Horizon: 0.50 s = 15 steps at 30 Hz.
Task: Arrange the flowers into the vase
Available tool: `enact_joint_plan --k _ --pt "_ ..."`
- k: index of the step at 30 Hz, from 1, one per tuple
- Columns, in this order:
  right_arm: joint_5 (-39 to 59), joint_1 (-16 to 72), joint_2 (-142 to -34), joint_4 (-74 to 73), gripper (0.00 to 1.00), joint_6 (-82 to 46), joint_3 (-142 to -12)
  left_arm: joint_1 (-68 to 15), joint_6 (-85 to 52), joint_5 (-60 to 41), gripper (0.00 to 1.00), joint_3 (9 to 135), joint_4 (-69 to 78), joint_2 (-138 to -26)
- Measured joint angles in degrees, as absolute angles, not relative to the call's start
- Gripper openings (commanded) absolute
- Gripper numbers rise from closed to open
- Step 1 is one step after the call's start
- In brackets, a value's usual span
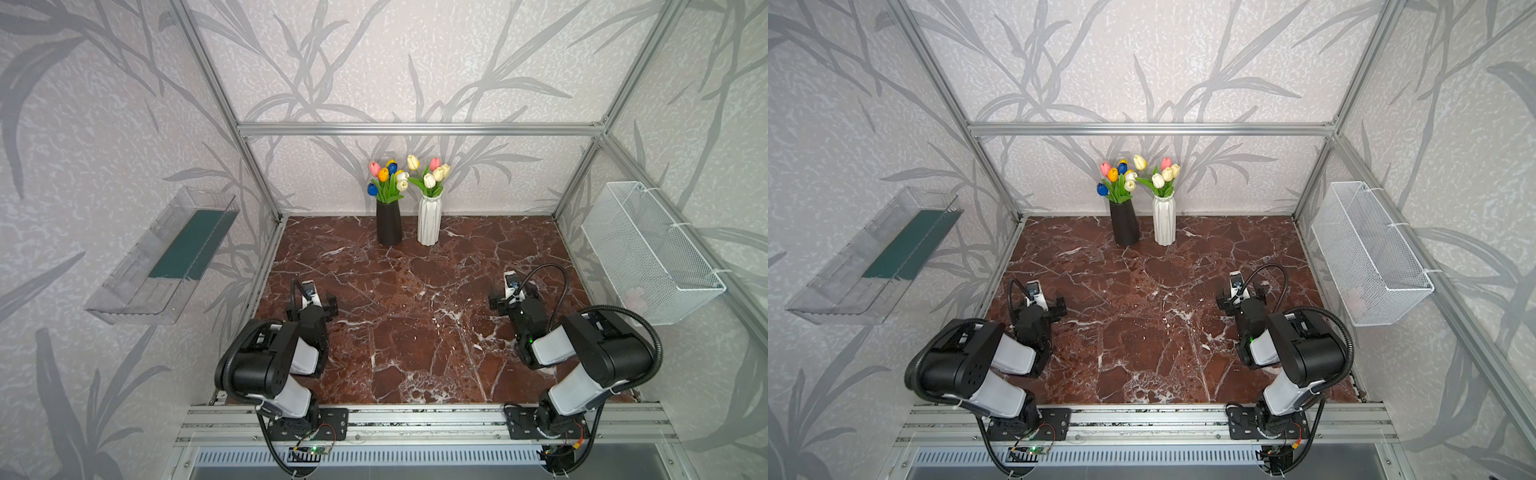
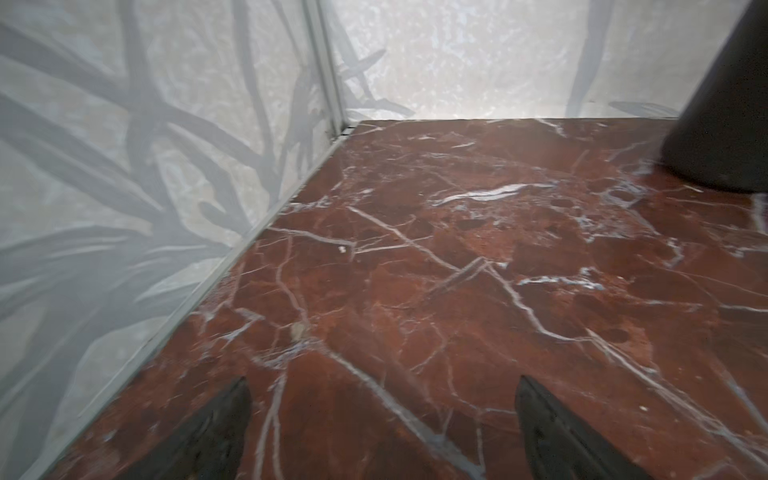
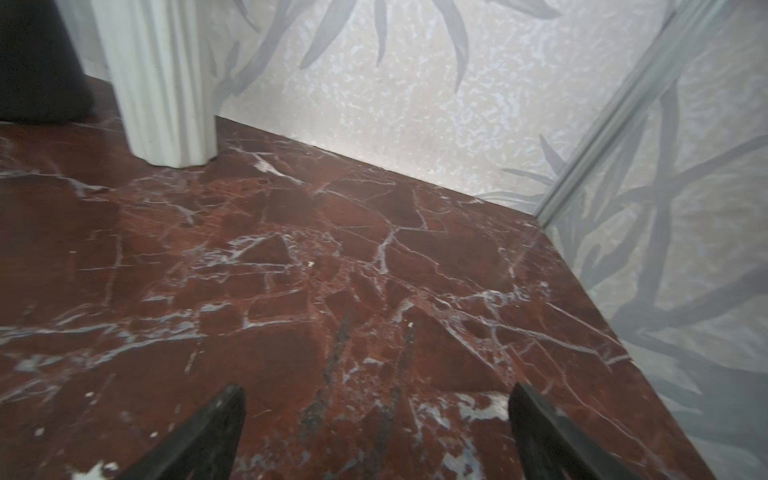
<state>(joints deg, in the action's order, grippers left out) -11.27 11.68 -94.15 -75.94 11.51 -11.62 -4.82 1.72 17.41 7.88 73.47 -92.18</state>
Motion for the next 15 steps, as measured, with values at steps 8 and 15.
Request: enact_joint_plan --k 8,15 --pt "-12.8 8.6 -92.2 -63.1 0.99 5.8 -20.2 -0.6 -0.3 11.2 0.99 21.3 59.8 -90.3" --pt "-12.8 8.8 -92.2 -59.5 0.99 5.1 -20.2 0.9 -1.5 9.4 0.99 21.8 55.5 -89.8"
